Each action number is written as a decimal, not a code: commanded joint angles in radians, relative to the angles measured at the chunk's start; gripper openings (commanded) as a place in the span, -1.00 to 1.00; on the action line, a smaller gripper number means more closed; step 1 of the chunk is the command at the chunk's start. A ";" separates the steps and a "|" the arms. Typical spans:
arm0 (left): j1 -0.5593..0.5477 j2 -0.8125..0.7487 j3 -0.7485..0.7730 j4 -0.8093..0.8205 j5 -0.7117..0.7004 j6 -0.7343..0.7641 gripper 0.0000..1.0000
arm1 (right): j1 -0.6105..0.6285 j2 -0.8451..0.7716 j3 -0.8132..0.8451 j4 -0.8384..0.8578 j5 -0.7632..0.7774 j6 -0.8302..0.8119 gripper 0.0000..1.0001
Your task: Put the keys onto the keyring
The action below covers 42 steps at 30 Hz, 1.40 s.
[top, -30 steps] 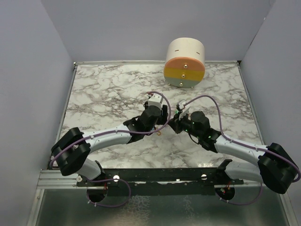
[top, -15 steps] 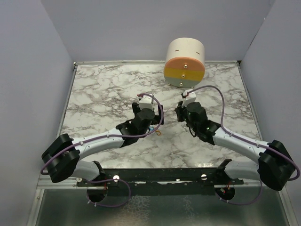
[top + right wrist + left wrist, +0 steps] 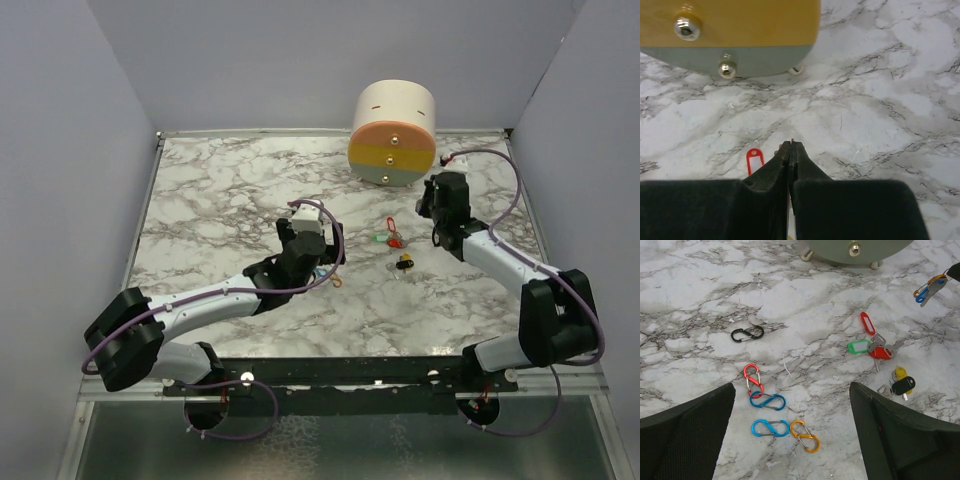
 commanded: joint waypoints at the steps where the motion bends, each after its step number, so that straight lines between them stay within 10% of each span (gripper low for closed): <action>1: -0.001 0.018 0.008 0.014 -0.024 0.014 0.98 | -0.089 0.071 0.039 0.019 -0.116 0.038 -0.99; 30: 0.004 0.022 -0.006 0.016 -0.021 0.014 0.98 | -0.179 0.163 0.053 0.019 -0.144 0.082 -0.96; 35: 0.005 0.019 -0.007 0.014 -0.021 0.012 0.98 | -0.180 0.142 0.045 0.014 -0.139 0.088 0.29; 42: 0.007 0.023 -0.010 0.018 -0.015 0.008 0.98 | -0.174 0.069 0.005 -0.036 -0.242 0.081 0.44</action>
